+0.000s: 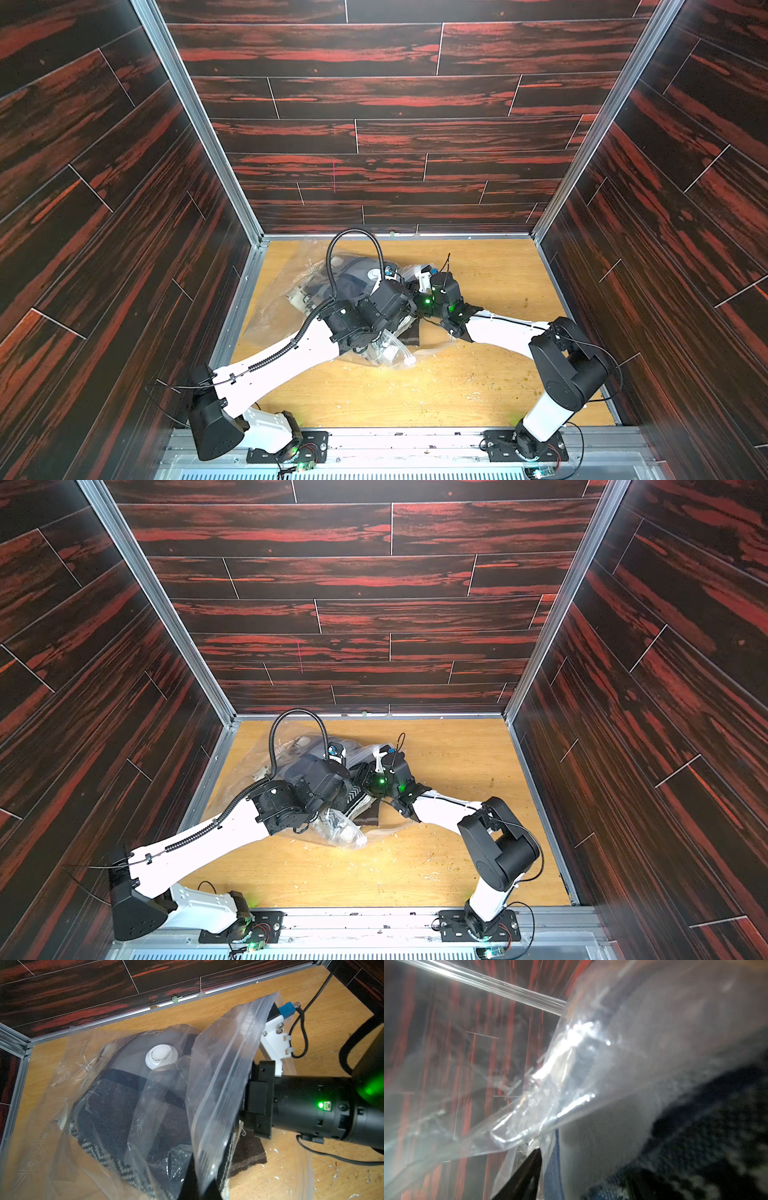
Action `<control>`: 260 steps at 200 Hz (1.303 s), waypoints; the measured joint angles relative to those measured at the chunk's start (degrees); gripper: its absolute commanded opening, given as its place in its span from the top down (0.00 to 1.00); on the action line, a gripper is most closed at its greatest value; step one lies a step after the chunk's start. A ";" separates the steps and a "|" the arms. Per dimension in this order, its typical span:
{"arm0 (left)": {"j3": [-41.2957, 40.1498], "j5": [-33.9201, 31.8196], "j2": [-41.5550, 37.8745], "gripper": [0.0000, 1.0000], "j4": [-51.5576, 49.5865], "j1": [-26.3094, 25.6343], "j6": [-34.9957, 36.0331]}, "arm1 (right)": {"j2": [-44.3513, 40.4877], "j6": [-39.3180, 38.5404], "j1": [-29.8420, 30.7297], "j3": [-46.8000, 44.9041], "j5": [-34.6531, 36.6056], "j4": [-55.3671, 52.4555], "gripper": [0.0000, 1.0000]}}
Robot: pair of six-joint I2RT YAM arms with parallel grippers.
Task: Take the scarf out of the vacuum bag
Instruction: Take out the scarf from the vacuum bag.
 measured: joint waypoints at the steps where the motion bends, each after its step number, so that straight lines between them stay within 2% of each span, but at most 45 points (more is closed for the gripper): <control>1: 0.00 -0.02 0.00 1.00 0.00 0.00 0.00 | 0.00 0.02 0.00 0.02 0.02 -0.02 0.37; 19: 0.00 -0.09 0.00 1.00 0.22 0.00 0.00 | 0.00 -0.26 0.02 1.18 0.42 -0.98 0.50; 41: -0.02 -0.15 0.00 1.00 1.03 -0.07 0.00 | 0.07 -0.24 0.15 3.21 0.76 -3.02 0.60; 63: -0.11 -0.35 0.00 1.00 1.44 -0.11 0.00 | 0.98 -0.24 0.20 5.33 0.74 -4.13 0.84; 91: -0.15 -1.03 0.00 1.00 1.46 -0.11 0.00 | 2.80 -1.38 0.26 6.97 0.39 -4.79 1.00; 128: -0.11 -2.78 0.00 1.00 1.18 -0.09 0.00 | 1.51 -2.95 0.26 6.69 0.90 -6.67 1.00; 183: 1.40 -4.44 0.13 1.00 0.70 -0.09 -0.33 | -5.57 -5.33 0.28 2.34 1.42 -7.52 1.00; 260: 1.66 -5.55 0.87 1.00 -0.33 0.22 -1.33 | -13.44 -8.90 0.26 -4.11 1.20 -2.67 1.00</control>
